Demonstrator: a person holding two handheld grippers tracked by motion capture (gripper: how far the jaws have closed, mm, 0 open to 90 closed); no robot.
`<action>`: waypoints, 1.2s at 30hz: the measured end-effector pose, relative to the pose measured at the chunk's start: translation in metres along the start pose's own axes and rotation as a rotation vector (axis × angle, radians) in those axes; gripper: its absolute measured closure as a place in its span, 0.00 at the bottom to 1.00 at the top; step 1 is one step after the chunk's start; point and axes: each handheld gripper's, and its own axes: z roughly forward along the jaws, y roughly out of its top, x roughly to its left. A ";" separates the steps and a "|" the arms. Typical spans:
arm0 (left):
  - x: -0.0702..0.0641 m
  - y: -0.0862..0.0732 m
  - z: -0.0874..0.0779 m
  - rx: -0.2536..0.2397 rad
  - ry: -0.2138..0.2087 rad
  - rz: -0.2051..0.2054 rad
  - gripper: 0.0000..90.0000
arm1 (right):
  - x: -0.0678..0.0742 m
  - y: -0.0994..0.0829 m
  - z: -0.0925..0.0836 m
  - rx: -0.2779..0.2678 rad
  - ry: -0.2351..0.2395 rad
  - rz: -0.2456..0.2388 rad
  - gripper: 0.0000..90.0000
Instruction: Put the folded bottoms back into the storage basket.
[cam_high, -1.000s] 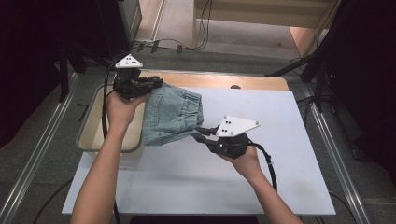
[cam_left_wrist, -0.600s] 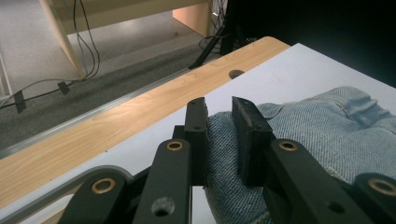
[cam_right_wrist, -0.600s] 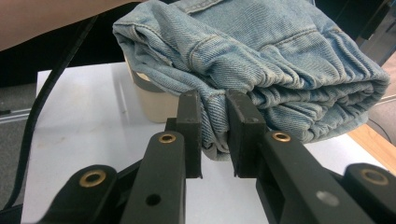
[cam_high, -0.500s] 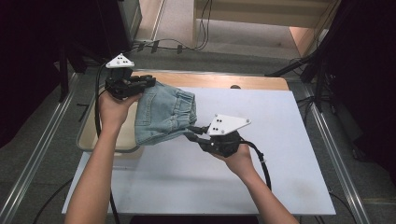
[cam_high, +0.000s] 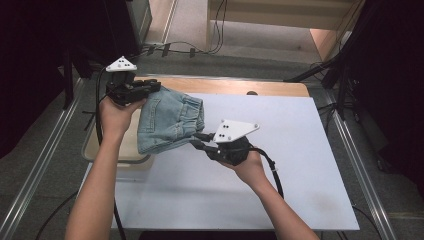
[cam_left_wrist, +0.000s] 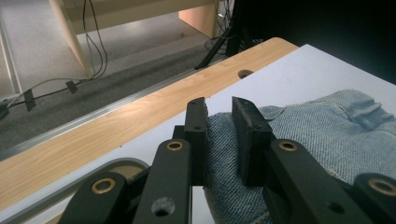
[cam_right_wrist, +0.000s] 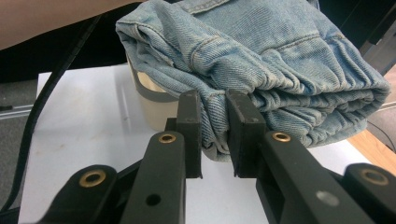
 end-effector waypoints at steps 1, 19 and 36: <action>0.001 0.000 -0.001 0.001 0.001 0.001 0.87 | 0.000 0.001 0.001 -0.001 0.003 0.000 0.83; 0.016 -0.004 -0.008 -0.005 0.012 -0.011 0.87 | 0.002 0.009 0.019 -0.003 0.026 -0.003 0.83; 0.029 -0.008 -0.016 0.013 0.037 0.000 0.87 | 0.003 0.016 0.036 -0.003 0.045 -0.009 0.83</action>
